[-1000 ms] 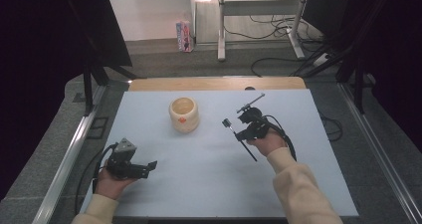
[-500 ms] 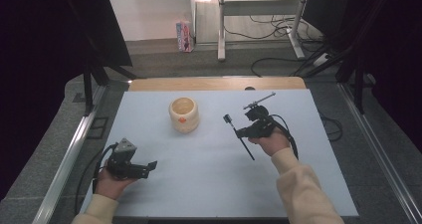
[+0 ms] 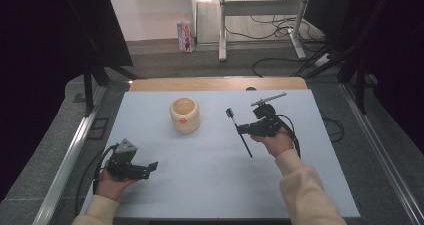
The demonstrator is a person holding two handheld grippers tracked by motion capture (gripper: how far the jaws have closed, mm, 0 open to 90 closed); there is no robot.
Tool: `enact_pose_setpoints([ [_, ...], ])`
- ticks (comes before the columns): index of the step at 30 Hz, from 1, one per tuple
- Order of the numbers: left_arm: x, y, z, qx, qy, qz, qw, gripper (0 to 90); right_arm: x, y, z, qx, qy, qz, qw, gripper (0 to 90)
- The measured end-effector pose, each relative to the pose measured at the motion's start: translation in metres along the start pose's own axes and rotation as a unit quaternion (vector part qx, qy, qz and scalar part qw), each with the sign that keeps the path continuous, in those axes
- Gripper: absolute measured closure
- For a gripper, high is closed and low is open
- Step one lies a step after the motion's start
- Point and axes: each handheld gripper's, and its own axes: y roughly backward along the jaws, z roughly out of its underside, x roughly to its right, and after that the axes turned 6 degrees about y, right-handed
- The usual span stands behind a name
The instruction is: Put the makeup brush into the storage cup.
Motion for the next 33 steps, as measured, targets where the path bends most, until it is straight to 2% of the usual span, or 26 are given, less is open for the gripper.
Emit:
enact_pose_setpoints([
  [7, 0.0, 0.0, 0.0, 0.0, 0.0, 0.0, 1.0, 2.8, 0.002, 0.001, 0.004, 0.027, -0.011, -0.004, 0.9996, 84.8],
  [14, 0.0, 0.0, 0.0, -0.001, -0.001, -0.001, 1.0, 2.8, 0.007, 0.004, 0.01, 0.074, -0.032, -0.008, 0.9967, 84.8],
  [15, 0.0, 0.0, 0.0, -0.001, -0.001, -0.001, 1.0, 2.8, 0.007, 0.004, 0.01, 0.074, -0.032, -0.008, 0.9967, 84.8],
  [18, 0.0, -0.001, 0.0, -0.001, -0.001, -0.001, 1.0, 2.8, 0.008, 0.005, 0.012, 0.094, -0.04, -0.014, 0.9946, 84.8],
  [21, 0.0, 0.0, 0.0, -0.001, -0.001, -0.002, 1.0, 2.8, 0.009, 0.005, 0.013, 0.106, -0.039, -0.021, 0.9934, 84.8],
  [22, 0.0, 0.0, 0.0, -0.001, -0.001, -0.002, 1.0, 2.8, 0.009, 0.005, 0.014, 0.117, -0.044, -0.025, 0.9918, 84.8],
  [29, 0.0, 0.0, 0.0, -0.002, -0.002, -0.003, 1.0, 2.8, 0.01, 0.004, 0.016, 0.138, -0.052, -0.025, 0.9887, 84.8],
  [30, 0.0, -0.001, 0.0, -0.002, -0.002, -0.003, 1.0, 2.8, 0.011, 0.004, 0.017, 0.151, -0.053, -0.031, 0.9866, 84.8],
  [33, 0.0, -0.001, 0.0, -0.002, -0.002, -0.003, 1.0, 2.8, 0.012, 0.004, 0.018, 0.161, -0.057, -0.031, 0.9848, 84.8],
])
